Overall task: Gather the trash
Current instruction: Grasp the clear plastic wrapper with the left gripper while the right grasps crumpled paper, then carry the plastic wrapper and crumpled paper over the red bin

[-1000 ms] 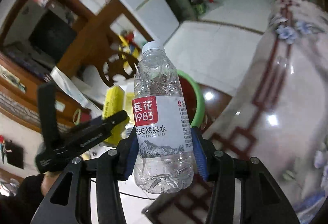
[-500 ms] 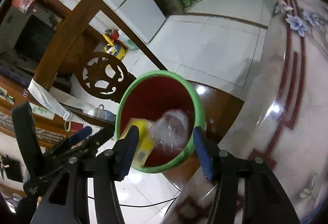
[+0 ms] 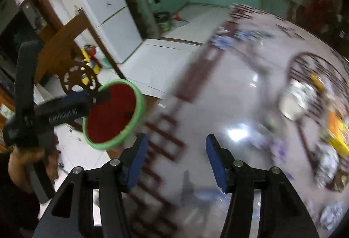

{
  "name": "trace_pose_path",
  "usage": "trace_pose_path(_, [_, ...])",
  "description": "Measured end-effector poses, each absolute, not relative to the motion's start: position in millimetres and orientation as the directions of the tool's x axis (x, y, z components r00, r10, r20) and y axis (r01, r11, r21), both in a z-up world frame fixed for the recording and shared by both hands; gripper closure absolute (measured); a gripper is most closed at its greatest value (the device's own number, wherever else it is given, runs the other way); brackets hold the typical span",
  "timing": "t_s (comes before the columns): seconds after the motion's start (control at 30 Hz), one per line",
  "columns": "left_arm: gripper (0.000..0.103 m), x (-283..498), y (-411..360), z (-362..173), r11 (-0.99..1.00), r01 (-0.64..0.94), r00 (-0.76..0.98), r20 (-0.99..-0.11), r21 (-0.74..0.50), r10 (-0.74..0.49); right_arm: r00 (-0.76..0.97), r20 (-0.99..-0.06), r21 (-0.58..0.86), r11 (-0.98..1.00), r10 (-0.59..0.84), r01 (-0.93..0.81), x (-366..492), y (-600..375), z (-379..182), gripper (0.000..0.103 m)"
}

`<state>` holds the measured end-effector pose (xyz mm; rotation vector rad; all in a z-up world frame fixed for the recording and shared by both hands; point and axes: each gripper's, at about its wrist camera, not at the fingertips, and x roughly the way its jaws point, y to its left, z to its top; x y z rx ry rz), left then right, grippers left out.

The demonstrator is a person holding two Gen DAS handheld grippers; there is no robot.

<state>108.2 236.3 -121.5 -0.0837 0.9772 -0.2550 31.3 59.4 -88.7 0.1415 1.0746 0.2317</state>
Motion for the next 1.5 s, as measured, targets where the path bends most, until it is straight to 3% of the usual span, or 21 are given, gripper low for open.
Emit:
trace_pose_path(0.27, [0.018,70.1,131.1,-111.9,0.881,0.433,0.463,-0.791,-0.191,-0.399,0.484,-0.871,0.176,0.974,0.086,0.144,-6.2,-111.5,-81.6,0.041])
trace_pose_path(0.73, [0.018,16.6,38.9,-143.7,0.814,0.566,0.329,-0.870,-0.129,-0.367,0.309,-0.934,0.205,0.977,0.179,0.053,26.9,-198.9,-163.2,0.040])
trace_pose_path(0.77, [0.018,13.9,35.2,-145.3,0.810,0.575,0.328,-0.874,-0.117,-0.359,0.317,-0.929,0.222,0.973,0.192,0.060,27.2,-203.4,-165.8,0.043])
trace_pose_path(0.8, [0.018,10.8,31.1,-147.6,0.802,0.589,0.324,-0.879,-0.103,-0.351,0.323,-0.925,0.233,0.970,0.201,0.063,27.1,-205.4,-168.2,0.063])
trace_pose_path(0.83, [0.018,7.5,27.2,-150.4,0.791,0.604,0.317,-0.884,-0.092,-0.345,0.327,-0.920,0.251,0.965,0.216,0.071,26.5,-210.1,-169.9,0.076])
trace_pose_path(0.9, [0.018,3.2,17.5,-156.5,0.775,0.629,0.306,-0.894,-0.070,-0.328,0.335,-0.910,0.284,0.956,0.242,0.080,24.8,-215.3,-171.4,0.091])
trace_pose_path(1.17, [0.019,3.3,-1.8,-183.6,0.760,0.649,0.276,-0.920,-0.035,-0.278,0.390,-0.865,0.362,0.931,0.315,0.052,4.8,-221.9,-150.9,0.094])
trace_pose_path(1.2, [0.021,5.7,-2.7,-186.8,0.763,0.645,0.268,-0.923,-0.042,-0.277,0.395,-0.862,0.367,0.929,0.318,0.055,3.0,-222.3,-148.9,0.094])
trace_pose_path(1.27, [0.043,9.2,-4.3,-191.7,0.767,0.640,0.251,-0.930,-0.048,-0.268,0.408,-0.856,0.374,0.925,0.318,0.063,-2.8,-222.1,-143.1,0.094])
trace_pose_path(1.3, [0.046,8.8,-5.1,-191.7,0.769,0.639,0.266,-0.927,-0.035,-0.263,0.416,-0.852,0.377,0.924,0.318,0.066,-6.0,-221.1,-138.7,0.094])
trace_pose_path(1.33, [0.058,9.3,-5.4,-191.6,0.769,0.639,0.271,-0.926,-0.031,-0.263,0.423,-0.849,0.376,0.924,0.316,0.064,-7.7,-220.5,-135.3,0.094])
trace_pose_path(1.37, [0.079,11.1,-5.2,-190.8,0.771,0.636,0.273,-0.924,-0.035,-0.268,0.430,-0.846,0.374,0.925,0.315,0.060,-9.2,-219.5,-131.7,0.094])
trace_pose_path(1.4, [0.087,14.3,-3.9,-189.7,0.777,0.627,0.263,-0.923,-0.056,-0.279,0.436,-0.844,0.373,0.926,0.313,0.056,-10.3,-218.2,-128.2,0.094])
trace_pose_path(1.5, [0.091,21.9,4.0,-183.3,0.805,0.585,0.264,-0.916,-0.096,-0.301,0.463,-0.828,0.378,0.925,0.315,0.046,-15.7,-210.1,-113.2,0.094])
